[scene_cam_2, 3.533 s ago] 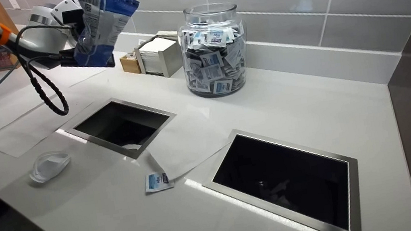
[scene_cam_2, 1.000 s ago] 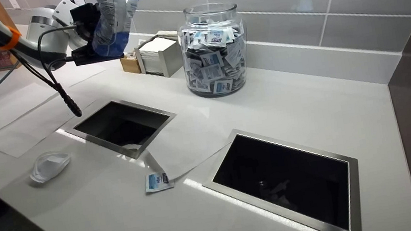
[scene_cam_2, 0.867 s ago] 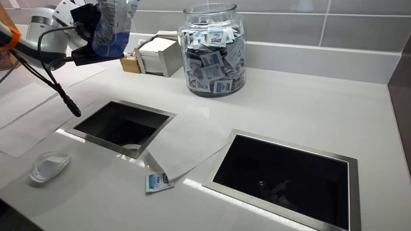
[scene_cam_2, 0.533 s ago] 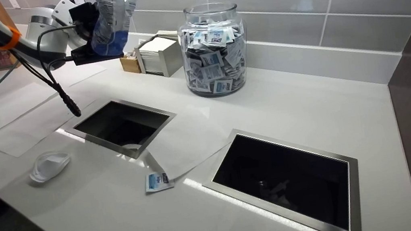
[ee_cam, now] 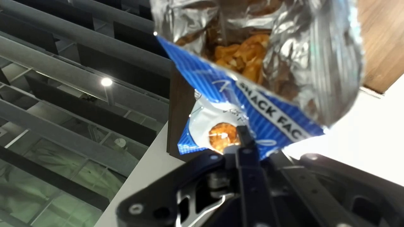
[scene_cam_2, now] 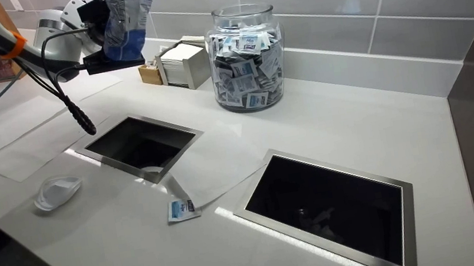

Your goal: Empty the blue packet into the garbage shoot

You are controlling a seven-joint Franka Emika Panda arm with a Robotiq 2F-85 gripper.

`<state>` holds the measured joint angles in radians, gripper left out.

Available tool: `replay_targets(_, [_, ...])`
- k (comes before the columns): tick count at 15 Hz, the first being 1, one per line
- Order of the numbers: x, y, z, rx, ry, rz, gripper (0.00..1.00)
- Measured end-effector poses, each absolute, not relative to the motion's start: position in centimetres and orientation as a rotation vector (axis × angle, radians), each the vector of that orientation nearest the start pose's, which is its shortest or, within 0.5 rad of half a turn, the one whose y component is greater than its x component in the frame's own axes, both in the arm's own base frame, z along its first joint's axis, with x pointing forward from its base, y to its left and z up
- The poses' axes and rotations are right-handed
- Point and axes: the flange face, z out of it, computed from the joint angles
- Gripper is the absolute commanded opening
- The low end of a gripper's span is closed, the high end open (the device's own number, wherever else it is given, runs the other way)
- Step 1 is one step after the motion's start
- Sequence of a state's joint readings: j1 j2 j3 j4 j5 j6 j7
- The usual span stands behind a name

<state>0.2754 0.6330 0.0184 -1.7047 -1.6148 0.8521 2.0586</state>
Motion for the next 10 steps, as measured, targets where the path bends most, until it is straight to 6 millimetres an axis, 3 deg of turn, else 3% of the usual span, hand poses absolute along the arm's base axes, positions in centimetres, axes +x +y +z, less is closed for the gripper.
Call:
replay_targets(6, [60.6,4.9,32.2,0.956,-0.897,0.986,0.0])
replay_targets(10, [60.6,4.7,32.6,0.969,-0.933,0.942,0.0])
